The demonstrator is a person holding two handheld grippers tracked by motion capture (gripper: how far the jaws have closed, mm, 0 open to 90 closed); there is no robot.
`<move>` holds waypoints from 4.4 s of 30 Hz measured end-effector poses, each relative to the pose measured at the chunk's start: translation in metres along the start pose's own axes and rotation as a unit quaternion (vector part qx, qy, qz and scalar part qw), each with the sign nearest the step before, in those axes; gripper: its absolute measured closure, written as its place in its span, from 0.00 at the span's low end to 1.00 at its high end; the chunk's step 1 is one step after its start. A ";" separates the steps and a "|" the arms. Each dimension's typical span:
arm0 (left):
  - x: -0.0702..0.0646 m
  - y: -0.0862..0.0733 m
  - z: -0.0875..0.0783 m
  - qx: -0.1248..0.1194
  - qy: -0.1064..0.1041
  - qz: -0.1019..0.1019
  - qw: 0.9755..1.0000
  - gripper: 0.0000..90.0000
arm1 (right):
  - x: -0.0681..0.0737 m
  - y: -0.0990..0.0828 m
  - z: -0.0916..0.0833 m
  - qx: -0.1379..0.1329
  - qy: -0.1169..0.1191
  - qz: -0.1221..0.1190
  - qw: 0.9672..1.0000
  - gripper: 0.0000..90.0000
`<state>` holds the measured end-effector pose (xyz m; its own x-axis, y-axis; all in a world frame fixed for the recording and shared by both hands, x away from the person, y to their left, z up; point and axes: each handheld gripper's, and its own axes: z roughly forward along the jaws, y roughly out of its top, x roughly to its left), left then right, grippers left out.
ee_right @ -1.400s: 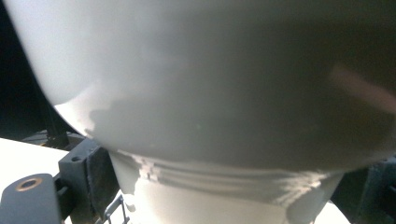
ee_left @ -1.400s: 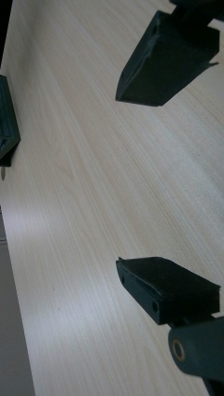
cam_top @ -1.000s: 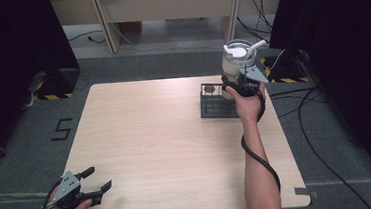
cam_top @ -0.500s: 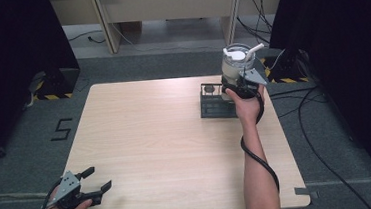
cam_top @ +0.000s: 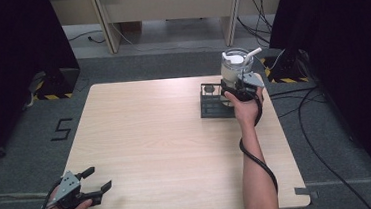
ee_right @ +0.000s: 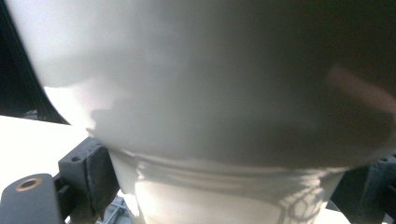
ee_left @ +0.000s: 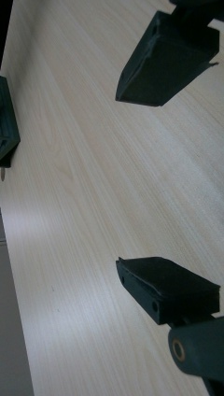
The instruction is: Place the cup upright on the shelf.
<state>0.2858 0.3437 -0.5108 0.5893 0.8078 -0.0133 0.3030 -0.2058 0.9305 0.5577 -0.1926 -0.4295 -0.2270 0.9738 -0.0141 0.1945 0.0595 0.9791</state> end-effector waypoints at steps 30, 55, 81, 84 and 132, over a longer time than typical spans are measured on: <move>-0.001 0.000 0.000 0.000 -0.002 0.003 1.000 0.17 | 0.000 -0.013 0.004 -0.012 -0.002 0.004 1.000 0.12; -0.001 0.001 0.000 -0.002 -0.003 0.006 1.000 0.17 | 0.005 -0.017 -0.002 -0.024 -0.018 0.011 0.999 0.10; -0.002 0.001 0.000 -0.003 -0.004 0.008 1.000 0.17 | 0.003 -0.016 -0.028 -0.023 -0.014 0.004 1.000 0.13; -0.002 0.002 0.000 -0.003 -0.004 0.009 1.000 0.17 | 0.002 -0.016 -0.033 -0.023 -0.015 0.007 1.000 0.13; -0.003 0.002 0.001 0.000 -0.005 0.010 1.000 0.17 | -0.004 -0.033 -0.105 -0.021 0.002 0.011 1.000 0.13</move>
<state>0.2851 0.3402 -0.5091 0.6023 0.7982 0.0022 0.2911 -0.2223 0.9305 0.4519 -0.2218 -0.4405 -0.2263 0.9740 0.0085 0.1602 0.0286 0.9867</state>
